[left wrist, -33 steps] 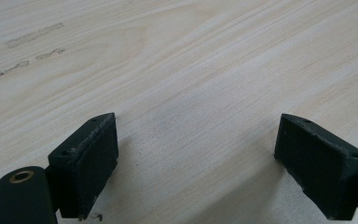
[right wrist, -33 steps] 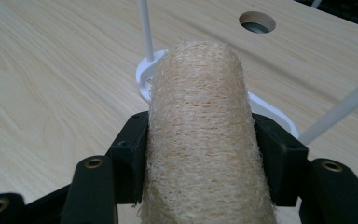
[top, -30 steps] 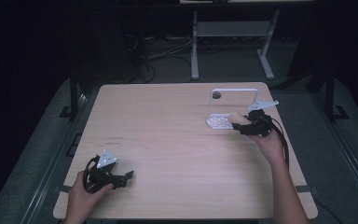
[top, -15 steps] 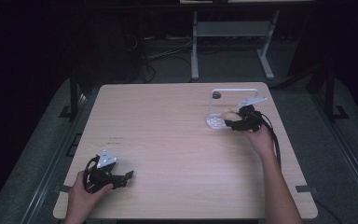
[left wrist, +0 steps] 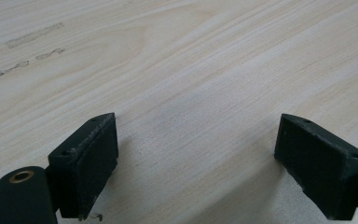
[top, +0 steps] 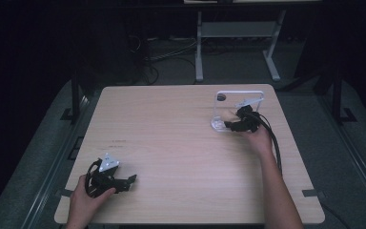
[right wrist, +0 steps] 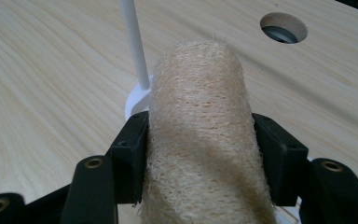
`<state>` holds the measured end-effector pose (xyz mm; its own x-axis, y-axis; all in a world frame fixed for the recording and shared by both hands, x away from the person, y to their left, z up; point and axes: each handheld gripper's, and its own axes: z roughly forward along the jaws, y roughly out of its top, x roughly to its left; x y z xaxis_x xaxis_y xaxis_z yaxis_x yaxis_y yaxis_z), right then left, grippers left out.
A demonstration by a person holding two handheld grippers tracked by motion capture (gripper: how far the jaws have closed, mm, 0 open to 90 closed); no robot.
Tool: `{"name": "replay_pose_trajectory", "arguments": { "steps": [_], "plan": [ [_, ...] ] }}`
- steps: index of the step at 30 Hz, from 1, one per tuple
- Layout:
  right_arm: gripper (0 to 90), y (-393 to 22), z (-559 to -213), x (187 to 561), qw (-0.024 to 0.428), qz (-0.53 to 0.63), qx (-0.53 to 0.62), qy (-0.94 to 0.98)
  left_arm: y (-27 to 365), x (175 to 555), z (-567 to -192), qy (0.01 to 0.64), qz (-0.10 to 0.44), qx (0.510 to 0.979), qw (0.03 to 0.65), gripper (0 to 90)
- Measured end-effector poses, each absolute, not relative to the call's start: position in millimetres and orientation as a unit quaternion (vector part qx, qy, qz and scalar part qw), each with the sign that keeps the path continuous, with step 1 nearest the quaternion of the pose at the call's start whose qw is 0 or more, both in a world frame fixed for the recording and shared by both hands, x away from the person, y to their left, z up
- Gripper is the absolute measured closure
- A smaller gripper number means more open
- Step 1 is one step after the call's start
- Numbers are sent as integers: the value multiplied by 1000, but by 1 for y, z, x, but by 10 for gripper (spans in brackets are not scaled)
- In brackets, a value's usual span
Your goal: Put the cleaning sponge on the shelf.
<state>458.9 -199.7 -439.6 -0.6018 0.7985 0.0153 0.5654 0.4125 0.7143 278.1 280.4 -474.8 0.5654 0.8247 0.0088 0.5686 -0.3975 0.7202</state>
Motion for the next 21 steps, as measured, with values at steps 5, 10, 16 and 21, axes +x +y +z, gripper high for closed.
{"name": "replay_pose_trajectory", "arguments": {
  "steps": [5,10,16,21],
  "plan": [
    [421,-194,-447,462,162,342,418,826,280,278,-475,428,186,815,345,129],
    [421,-191,-455,465,157,332,416,832,280,278,-475,428,186,815,344,129],
    [420,-189,-460,467,154,328,418,833,280,278,-475,428,186,815,345,129],
    [414,-189,-462,467,151,326,418,835,280,278,-475,427,186,815,345,129]
  ]
}}
